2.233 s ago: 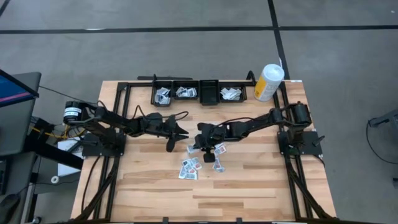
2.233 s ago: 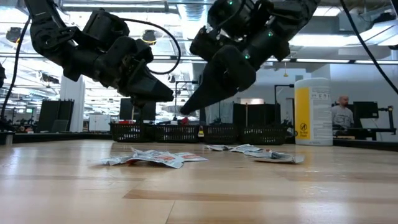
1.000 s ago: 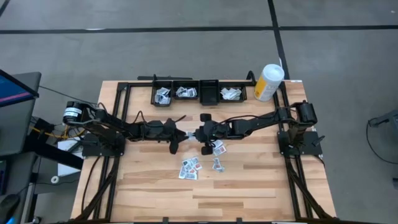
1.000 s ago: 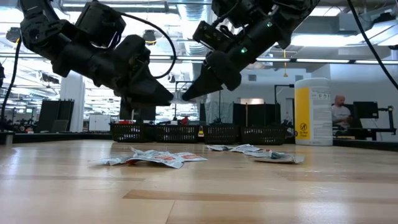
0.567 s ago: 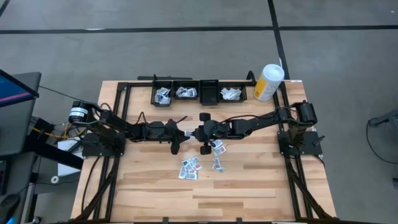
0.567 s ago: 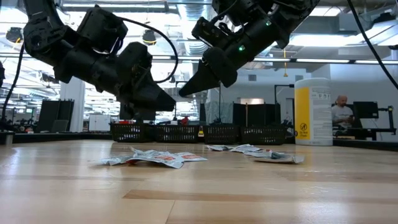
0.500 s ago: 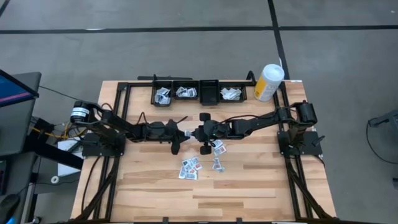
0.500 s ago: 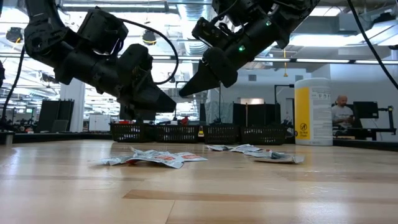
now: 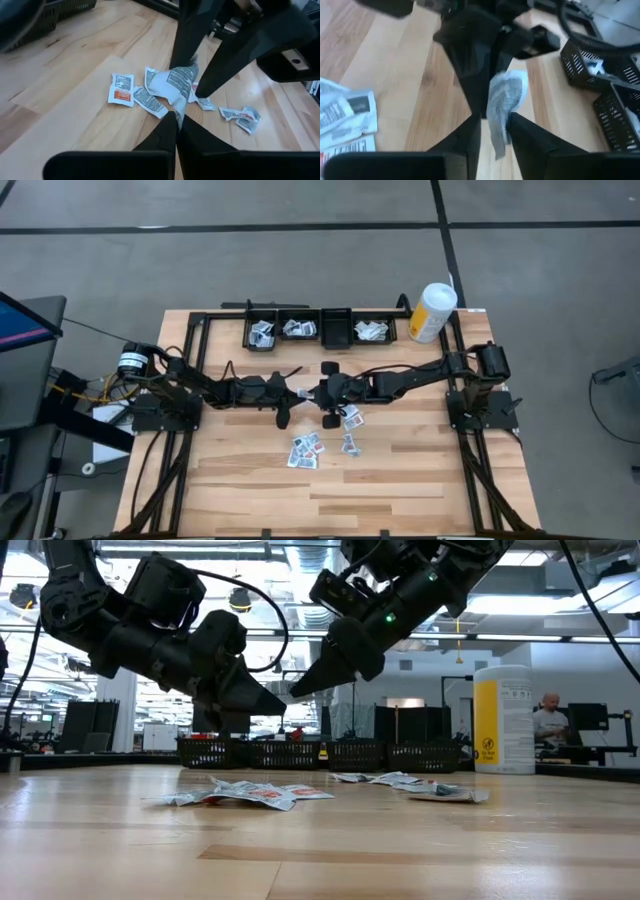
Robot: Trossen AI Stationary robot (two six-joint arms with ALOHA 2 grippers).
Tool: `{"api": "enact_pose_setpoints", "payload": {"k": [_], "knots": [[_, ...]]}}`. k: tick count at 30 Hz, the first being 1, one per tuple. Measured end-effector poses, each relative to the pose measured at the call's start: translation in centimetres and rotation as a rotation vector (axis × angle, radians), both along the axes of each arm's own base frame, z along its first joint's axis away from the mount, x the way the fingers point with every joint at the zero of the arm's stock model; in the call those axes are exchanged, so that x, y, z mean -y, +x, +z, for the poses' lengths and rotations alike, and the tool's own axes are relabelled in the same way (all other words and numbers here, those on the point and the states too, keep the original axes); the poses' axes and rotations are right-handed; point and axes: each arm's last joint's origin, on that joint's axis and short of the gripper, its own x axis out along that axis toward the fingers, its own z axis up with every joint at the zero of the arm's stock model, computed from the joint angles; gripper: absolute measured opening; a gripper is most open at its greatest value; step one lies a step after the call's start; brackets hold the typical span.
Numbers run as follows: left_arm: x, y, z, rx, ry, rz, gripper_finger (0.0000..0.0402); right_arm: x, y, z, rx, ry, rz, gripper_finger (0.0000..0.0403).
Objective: Pick & Place First Aid Supplies
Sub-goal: Put the black towelette pack into the middle left black bin
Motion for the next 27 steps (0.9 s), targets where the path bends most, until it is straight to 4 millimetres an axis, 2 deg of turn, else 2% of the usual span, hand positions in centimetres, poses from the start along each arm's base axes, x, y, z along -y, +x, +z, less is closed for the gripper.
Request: {"api": "enact_pose_setpoints", "payload": {"k": [7, 11, 17, 27], "knots": [[-0.4, 0.0, 0.2, 0.016, 0.000, 0.017, 0.0004, 1.1, -0.6, -0.8, -0.098, -0.039, -0.090, 0.0169], [-1.5, 0.0, 0.3, 0.024, 0.029, 0.055, 0.0006, 2.1, -0.9, -1.2, -0.137, -0.014, -0.144, 0.0211], [-5.2, 0.2, 1.1, 0.037, 0.108, 0.186, 0.0007, 3.3, -1.2, -1.5, -0.173, 0.025, -0.205, 0.0245], [-12.5, -1.2, 2.5, 0.063, 0.155, 0.450, 0.0007, 3.7, -1.2, -1.5, -0.164, 0.046, -0.230, 0.0241]]}}
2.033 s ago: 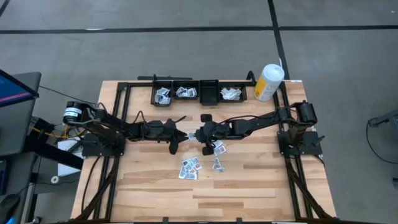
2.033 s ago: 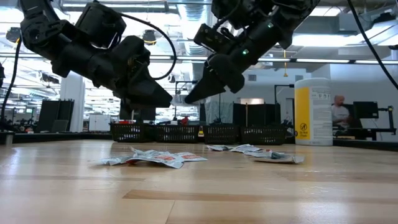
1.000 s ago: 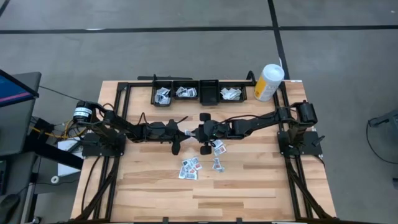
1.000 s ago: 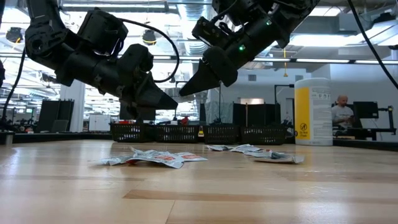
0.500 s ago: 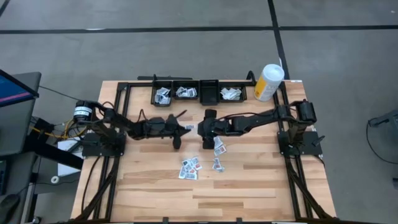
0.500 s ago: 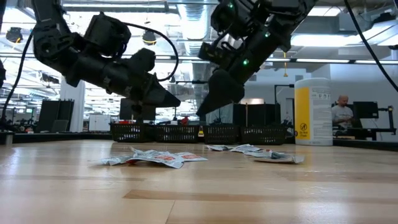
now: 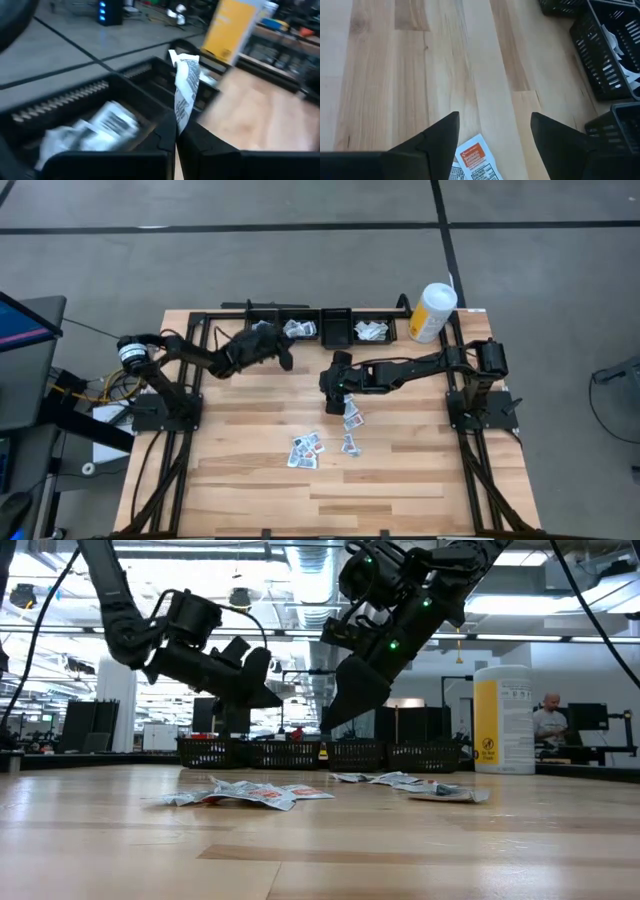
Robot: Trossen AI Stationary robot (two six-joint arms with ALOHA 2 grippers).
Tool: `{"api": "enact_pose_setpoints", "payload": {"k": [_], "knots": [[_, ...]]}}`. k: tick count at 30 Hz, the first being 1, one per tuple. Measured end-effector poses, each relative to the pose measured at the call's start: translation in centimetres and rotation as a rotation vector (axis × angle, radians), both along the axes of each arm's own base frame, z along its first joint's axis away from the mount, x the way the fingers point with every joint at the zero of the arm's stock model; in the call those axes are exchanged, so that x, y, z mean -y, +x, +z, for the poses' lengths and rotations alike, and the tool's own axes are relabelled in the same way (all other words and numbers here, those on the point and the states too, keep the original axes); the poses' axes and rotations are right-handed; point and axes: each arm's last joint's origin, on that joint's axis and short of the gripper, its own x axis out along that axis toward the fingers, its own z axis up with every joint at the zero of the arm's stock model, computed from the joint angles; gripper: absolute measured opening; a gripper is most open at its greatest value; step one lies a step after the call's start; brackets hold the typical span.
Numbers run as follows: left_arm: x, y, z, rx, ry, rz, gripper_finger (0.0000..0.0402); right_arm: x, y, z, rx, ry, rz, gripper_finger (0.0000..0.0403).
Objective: Pick & Place First Aid Supplies
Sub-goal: Put the black towelette pack into the middle left black bin
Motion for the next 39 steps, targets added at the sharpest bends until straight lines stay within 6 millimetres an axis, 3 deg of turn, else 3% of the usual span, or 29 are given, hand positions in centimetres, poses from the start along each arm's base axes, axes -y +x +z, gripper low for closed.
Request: {"api": "enact_pose_setpoints", "payload": {"k": [6, 10, 39], "knots": [[-3.3, -0.1, -0.7, -0.031, -0.021, 0.072, 0.0007, 0.0, 0.0, 0.0, 0.005, 0.000, 0.000, 0.0240], [-4.2, 0.4, -2.0, -0.065, -0.053, 0.076, 0.0007, -0.1, 0.0, 0.0, 0.005, 0.000, 0.001, 0.0240], [-4.6, 0.8, -2.2, -0.083, -0.032, 0.087, 0.0008, -0.1, 0.0, 0.0, 0.004, 0.000, 0.002, 0.0240]]}}
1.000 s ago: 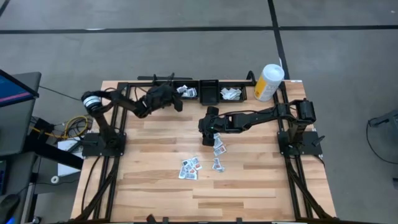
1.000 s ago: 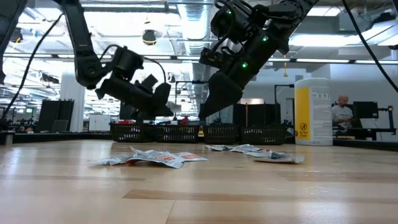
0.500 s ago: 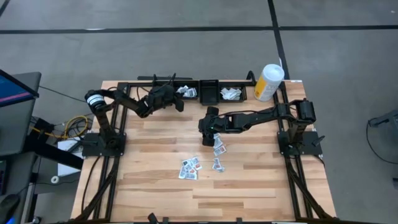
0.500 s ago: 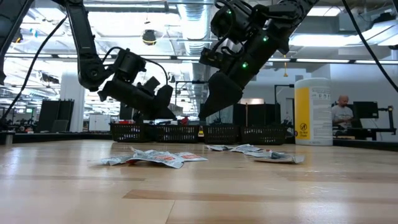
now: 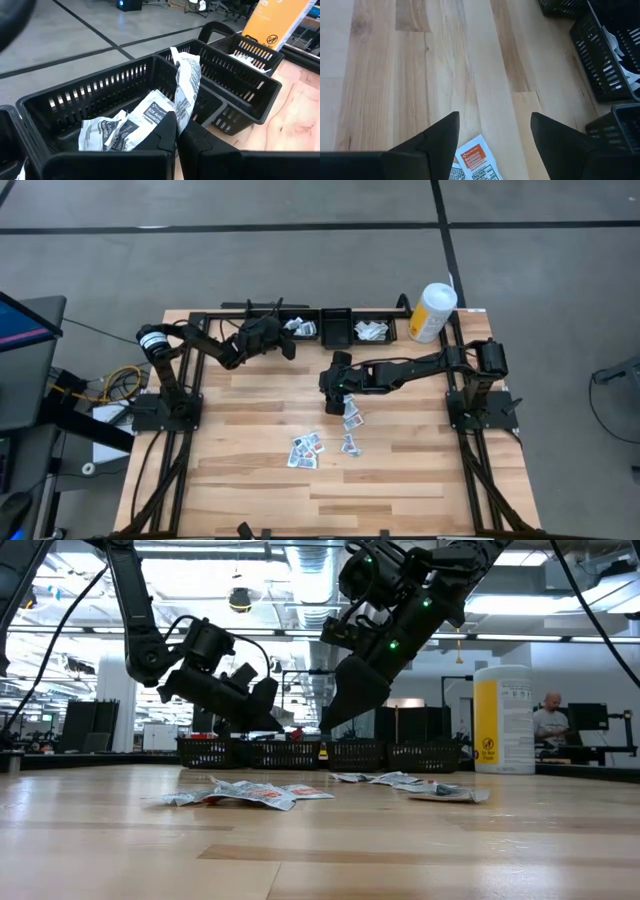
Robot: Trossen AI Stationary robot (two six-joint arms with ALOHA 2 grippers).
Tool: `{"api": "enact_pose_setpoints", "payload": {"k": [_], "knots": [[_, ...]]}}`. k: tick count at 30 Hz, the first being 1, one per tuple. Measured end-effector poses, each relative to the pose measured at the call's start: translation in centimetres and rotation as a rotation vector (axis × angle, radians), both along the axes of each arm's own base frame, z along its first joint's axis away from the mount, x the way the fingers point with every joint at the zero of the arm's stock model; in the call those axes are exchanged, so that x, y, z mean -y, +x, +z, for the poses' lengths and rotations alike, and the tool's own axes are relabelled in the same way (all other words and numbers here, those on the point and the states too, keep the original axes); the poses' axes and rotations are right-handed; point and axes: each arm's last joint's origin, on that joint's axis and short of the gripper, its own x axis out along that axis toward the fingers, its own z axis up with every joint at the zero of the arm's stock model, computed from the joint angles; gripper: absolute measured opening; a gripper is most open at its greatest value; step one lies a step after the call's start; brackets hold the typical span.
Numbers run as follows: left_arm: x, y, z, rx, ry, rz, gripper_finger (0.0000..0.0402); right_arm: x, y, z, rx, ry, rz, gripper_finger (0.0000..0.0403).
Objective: Pick & Place First Aid Supplies
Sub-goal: Put the black towelette pack into the middle left black bin
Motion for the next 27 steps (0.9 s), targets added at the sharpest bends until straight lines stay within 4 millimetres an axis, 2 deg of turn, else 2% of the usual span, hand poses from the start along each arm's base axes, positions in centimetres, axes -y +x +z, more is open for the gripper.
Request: {"api": "enact_pose_setpoints", "payload": {"k": [11, 21, 27], "knots": [[-0.01, -0.01, 0.00, 0.000, 0.001, 0.004, 0.0016, 0.00, 0.00, 0.00, 0.000, 0.000, 0.000, 0.0240], [0.00, 0.00, 0.00, -0.014, 0.019, 0.000, 0.0098, 0.00, 0.00, 0.00, 0.000, 0.000, 0.000, 0.0240], [-0.01, -0.01, -0.01, -0.015, 0.018, 0.000, 0.0123, 0.00, 0.00, 0.00, 0.000, 0.000, 0.000, 0.0240]]}}
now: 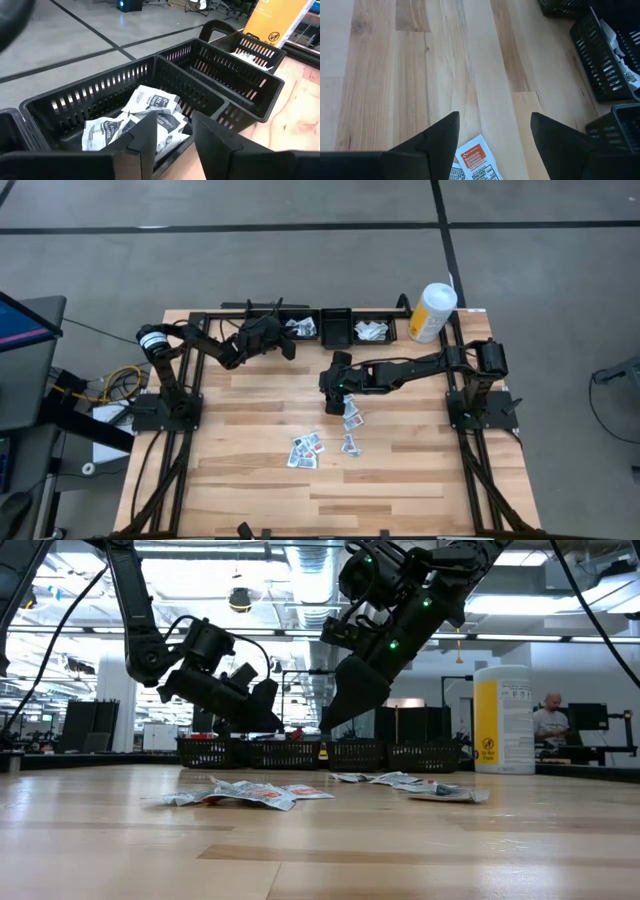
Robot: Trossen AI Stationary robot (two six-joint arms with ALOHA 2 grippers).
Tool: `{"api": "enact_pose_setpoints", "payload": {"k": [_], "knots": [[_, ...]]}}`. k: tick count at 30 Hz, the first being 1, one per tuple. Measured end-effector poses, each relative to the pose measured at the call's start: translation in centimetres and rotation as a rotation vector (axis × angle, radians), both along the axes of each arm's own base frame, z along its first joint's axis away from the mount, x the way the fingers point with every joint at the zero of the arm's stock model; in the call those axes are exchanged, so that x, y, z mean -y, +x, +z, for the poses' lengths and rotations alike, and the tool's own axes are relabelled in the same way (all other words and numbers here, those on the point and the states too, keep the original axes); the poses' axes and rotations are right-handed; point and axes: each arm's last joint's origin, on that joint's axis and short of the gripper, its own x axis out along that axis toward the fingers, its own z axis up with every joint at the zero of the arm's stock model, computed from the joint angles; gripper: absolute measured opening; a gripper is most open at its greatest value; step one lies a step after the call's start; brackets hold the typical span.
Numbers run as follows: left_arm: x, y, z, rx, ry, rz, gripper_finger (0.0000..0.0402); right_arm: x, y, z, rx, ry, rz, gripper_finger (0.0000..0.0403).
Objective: Pick & Place First Aid Supplies
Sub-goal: Put the black towelette pack into the middle left black bin
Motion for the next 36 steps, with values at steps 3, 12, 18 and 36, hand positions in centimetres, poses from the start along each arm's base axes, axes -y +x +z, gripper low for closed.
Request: {"api": "enact_pose_setpoints", "payload": {"k": [3, 12, 18, 36], "knots": [[0.0, 0.0, -0.1, -0.004, -0.003, 0.000, 0.0127, 0.0, 0.0, 0.0, 0.000, 0.000, 0.000, 0.0240], [0.3, 0.1, -0.2, -0.011, -0.001, -0.042, 0.0125, 0.0, 0.0, 0.0, 0.000, 0.000, 0.000, 0.0240], [2.1, 1.1, 0.0, -0.049, 0.079, -0.210, 0.0120, 0.0, 0.0, 0.0, 0.000, 0.000, 0.000, 0.0240], [11.6, -0.7, -4.4, -0.169, -0.060, -0.724, 0.0117, -0.6, 0.1, -0.1, 0.001, 0.156, 0.148, 0.0240]]}}
